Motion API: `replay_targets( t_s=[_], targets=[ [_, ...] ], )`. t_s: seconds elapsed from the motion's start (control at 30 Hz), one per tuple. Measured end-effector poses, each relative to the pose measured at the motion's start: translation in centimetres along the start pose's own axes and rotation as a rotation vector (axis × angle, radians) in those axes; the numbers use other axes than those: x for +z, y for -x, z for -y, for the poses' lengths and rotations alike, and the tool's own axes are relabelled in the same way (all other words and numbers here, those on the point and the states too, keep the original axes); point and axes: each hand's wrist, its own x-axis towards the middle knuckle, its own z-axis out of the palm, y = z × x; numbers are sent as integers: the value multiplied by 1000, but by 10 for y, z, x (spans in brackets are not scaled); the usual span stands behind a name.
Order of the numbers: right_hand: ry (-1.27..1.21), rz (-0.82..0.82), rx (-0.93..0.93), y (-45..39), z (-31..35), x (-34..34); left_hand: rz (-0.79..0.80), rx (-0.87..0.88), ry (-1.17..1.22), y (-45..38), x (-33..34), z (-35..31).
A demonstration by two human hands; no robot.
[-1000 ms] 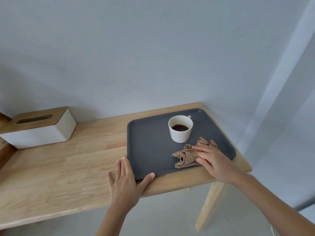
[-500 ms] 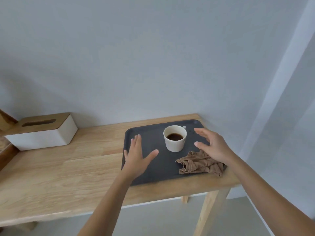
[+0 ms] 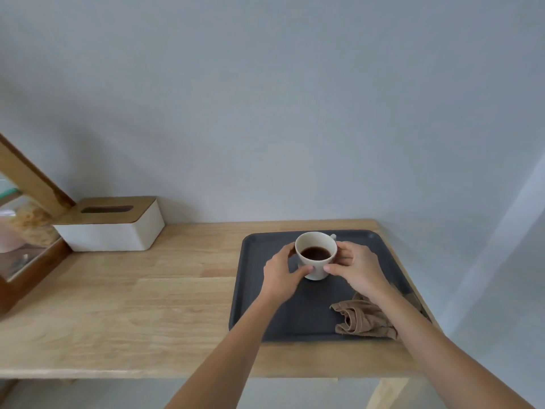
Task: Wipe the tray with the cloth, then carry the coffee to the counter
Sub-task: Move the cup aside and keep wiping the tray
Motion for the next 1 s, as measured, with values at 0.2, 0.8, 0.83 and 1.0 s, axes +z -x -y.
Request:
replay_targets(
  t_s=[0.2, 0.8, 0.83, 1.0],
  targets=[
    [-46, 72, -26, -32, 34, 44, -42, -31, -42, -22, -51, 28],
    [239, 413, -56, -35, 41, 58, 17, -139, -234, -13, -69, 59],
    [300, 426, -73, -24, 36, 45, 45, -194, -300, 0, -64, 54],
    [611, 315, -32, 54, -16, -32, 69, -303, -614, 63, -31, 41]
  ],
)
